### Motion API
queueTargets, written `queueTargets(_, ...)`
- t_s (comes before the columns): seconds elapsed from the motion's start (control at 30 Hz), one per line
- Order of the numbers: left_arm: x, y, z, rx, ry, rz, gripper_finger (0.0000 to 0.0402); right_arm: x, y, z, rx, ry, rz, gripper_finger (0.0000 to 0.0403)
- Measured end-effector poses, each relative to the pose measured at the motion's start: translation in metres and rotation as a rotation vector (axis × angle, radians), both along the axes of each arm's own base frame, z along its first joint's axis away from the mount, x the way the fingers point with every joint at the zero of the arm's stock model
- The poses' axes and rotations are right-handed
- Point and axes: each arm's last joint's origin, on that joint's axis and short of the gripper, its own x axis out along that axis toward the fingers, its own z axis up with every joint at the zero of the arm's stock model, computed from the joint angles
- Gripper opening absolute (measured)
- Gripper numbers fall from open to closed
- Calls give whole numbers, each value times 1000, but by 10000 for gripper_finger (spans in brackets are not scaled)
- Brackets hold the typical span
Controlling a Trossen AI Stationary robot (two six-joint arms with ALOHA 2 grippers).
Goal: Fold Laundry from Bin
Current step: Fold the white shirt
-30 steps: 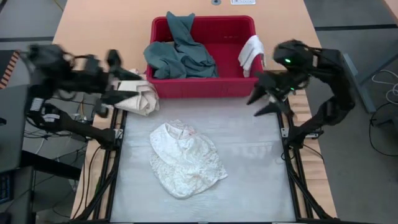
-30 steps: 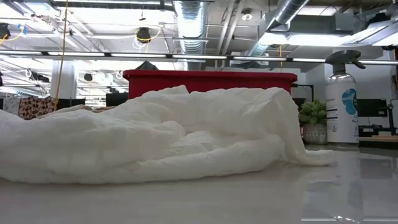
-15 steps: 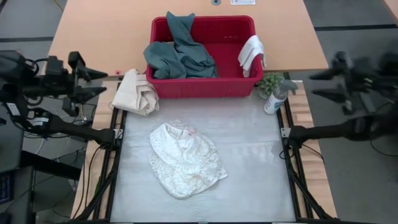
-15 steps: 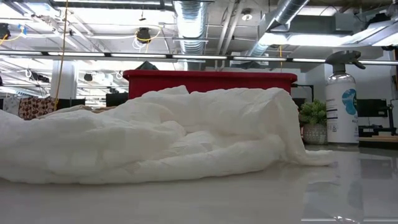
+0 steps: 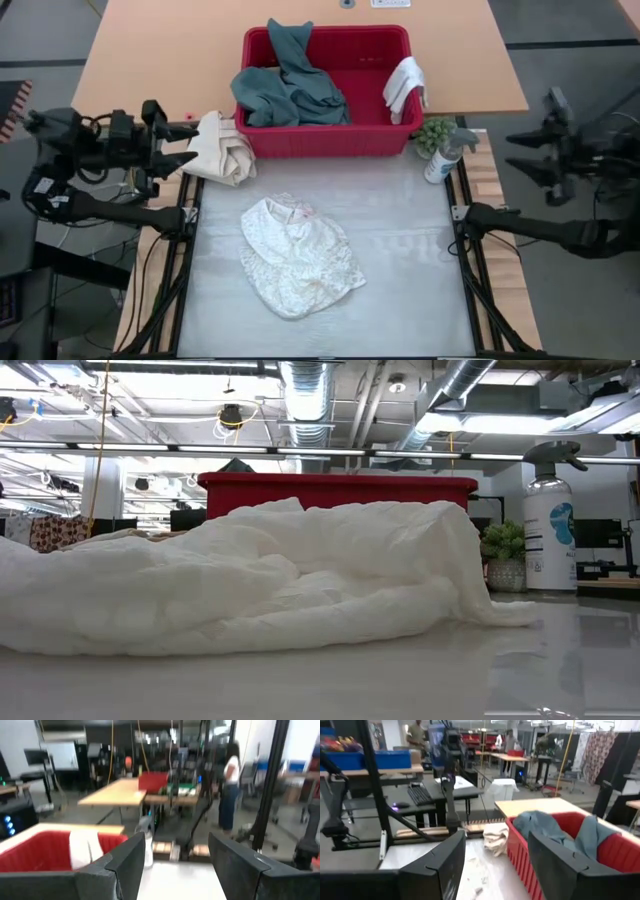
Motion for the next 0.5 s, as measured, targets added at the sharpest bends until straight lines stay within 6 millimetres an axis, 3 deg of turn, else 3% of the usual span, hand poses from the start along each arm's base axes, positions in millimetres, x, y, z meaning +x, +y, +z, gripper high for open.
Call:
queueTargets(0.27,20,2,-44,-83,-51,-13,208,38,-24,-53,127,-25,42,238)
queueTargets(0.5,41,4,-70,-130,-95,-21,208,66,-40,-78,162,-92,116,238)
